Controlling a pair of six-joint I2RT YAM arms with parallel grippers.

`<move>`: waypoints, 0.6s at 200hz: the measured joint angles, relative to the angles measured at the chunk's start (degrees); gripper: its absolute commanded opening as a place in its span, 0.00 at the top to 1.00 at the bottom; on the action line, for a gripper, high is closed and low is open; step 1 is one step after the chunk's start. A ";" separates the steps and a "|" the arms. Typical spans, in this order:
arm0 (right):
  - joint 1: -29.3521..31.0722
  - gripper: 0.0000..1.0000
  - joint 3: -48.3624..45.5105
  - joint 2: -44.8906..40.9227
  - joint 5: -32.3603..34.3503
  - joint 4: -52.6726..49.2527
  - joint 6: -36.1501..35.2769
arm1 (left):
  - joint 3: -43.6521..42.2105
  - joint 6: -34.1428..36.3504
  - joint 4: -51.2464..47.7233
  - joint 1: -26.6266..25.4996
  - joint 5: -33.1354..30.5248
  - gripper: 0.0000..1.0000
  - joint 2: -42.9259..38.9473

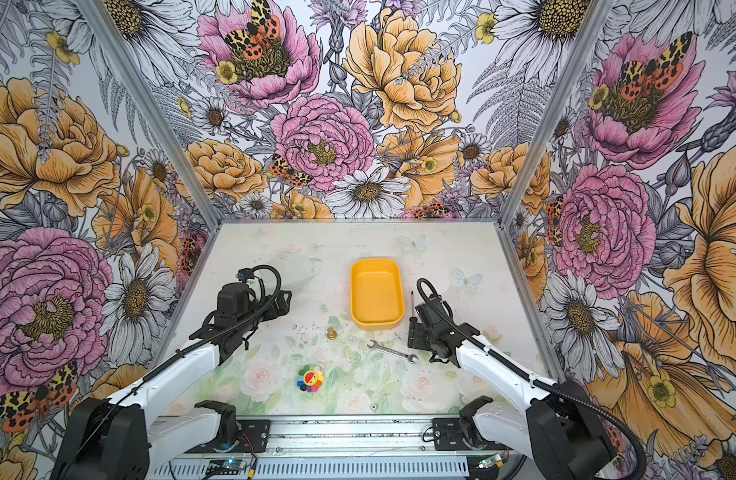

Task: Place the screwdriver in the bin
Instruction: 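Lower the right gripper over the screwdriver handle and close on it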

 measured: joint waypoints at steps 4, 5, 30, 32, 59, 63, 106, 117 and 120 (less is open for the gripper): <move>0.07 0.27 0.17 0.35 0.24 -0.11 -0.02 | 0.04 0.00 -0.13 0.00 0.00 0.01 0.00; 0.07 0.27 0.20 0.46 0.31 -0.13 -0.04 | 0.07 0.02 -0.17 0.00 0.00 0.01 0.00; 0.09 0.30 2.25 3.13 1.07 -0.46 -0.59 | 0.46 0.00 -0.46 0.00 0.31 0.01 0.00; 0.09 0.31 2.47 3.39 1.09 -0.44 -0.68 | 0.50 0.00 -0.46 0.00 0.37 0.01 0.00; 0.11 0.33 4.50 5.97 1.09 -0.37 -1.62 | 0.55 -0.02 -0.72 0.00 1.03 0.01 0.00; 0.17 0.34 4.74 6.36 1.11 -0.35 -1.77 | 0.55 -0.02 -0.74 0.00 1.07 0.01 0.00; 0.20 0.40 5.64 9.44 1.27 -0.20 -2.97 | 0.55 -0.02 -0.94 0.00 1.33 0.01 0.00; 0.22 0.41 5.64 9.97 1.25 0.15 -3.08 | 0.55 -0.04 -1.09 0.00 1.44 0.01 0.00; 0.22 0.42 5.64 10.14 1.25 0.35 -3.06 | 0.55 -0.02 -1.11 0.00 1.46 0.01 0.00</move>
